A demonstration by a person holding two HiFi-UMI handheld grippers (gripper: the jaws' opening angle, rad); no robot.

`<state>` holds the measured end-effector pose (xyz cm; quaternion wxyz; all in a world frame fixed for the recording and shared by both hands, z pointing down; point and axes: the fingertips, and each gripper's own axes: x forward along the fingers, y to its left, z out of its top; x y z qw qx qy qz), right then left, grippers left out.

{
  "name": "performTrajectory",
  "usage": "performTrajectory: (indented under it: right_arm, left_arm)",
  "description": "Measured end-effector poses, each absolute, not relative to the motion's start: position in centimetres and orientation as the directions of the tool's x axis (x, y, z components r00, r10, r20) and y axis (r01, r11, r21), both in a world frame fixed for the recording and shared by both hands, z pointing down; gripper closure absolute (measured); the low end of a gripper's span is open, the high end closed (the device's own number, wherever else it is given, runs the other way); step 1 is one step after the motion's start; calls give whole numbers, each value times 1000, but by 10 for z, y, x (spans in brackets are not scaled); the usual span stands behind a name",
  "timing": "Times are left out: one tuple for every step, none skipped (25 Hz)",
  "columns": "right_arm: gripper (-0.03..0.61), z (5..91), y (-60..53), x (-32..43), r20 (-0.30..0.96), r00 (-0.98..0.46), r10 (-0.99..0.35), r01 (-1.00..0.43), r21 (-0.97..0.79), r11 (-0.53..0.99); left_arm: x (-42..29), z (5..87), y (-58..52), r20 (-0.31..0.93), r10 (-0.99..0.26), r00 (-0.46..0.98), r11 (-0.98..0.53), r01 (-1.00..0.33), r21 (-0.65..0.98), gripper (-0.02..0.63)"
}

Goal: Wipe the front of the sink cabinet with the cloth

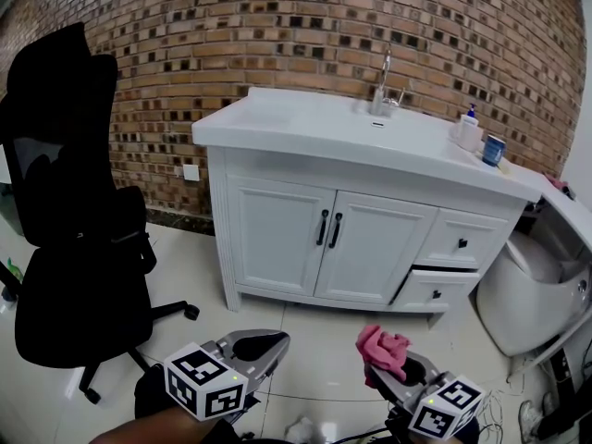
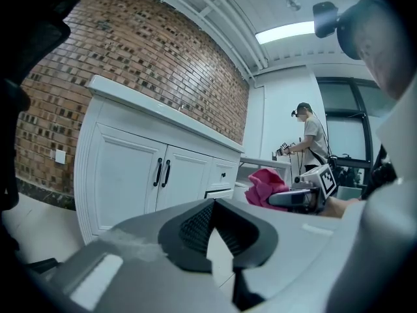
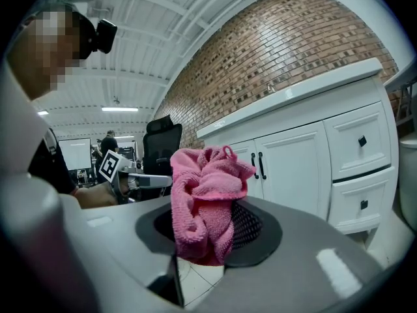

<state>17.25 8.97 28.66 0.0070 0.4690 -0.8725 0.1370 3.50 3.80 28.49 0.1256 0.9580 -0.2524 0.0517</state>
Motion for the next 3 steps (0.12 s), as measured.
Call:
performTrajectory:
  right_arm:
    - [433,287,89,172,143,-561,-816,-820,-232,523]
    - [433,287,89,171,145,-561,-815,-820,-232,524]
    - [433,288,88,171,147,-562,-814,-819,-232,524]
  left_arm:
    - [34,284,38,161,-471,867,-841,-497,215,611]
    - [34,284,37,160,-472,867,-840,-497,216,611]
    - [33,284,37,159,-473,867,-840,-498,216,611]
